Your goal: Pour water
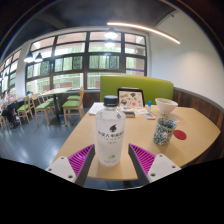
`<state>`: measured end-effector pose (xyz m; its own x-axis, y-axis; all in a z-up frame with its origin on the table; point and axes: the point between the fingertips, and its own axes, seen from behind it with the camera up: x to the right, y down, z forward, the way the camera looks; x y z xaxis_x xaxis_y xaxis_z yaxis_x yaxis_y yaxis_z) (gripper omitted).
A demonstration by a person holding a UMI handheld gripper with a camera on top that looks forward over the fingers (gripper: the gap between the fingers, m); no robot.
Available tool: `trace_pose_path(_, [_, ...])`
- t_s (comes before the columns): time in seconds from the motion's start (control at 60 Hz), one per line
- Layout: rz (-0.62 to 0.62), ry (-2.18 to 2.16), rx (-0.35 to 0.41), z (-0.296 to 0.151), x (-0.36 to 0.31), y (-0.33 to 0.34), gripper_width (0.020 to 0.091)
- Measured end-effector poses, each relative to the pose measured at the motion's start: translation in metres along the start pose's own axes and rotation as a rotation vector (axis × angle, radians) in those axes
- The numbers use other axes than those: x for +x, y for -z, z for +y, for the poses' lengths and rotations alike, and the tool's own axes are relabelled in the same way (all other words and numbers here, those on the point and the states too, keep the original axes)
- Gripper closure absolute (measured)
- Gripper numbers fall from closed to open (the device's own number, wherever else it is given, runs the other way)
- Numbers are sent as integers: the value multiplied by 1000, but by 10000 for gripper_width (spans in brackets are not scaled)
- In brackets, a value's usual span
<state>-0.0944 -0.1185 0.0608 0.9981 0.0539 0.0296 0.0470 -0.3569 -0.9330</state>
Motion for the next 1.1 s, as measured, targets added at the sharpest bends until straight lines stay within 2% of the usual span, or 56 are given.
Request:
trace_pose_path(0.1, [-4,-15,-21,1,-2,-31,350])
trace_pose_path(0.217, [-12,-15,-5,-8,-3,-59,362])
trace_pose_path(0.25, [-11,-8,9,-13,-4,-64,408])
trace_pose_path(0.283, [-15,3,16,-15,-6,-68,522])
trace_pose_path(0.433, [-25,42,100,-23,-9,-81,605])
trace_pose_path(0.45, [-25,41,108,-23,-8,-81,634])
trace_pose_path(0.567, [-50,-4,126,-27,-5,-83,688])
trace_pose_path(0.7, [-30,-52,125,-28,11,-87,690])
trace_pose_path(0.783, [-85,-159,106,-36,15,-94,691])
trace_pose_path(0.933, [-206,-499,116,-65,32,-102,690])
trace_pose_path(1.1, [-374,-969,159,-99,64,-110,691])
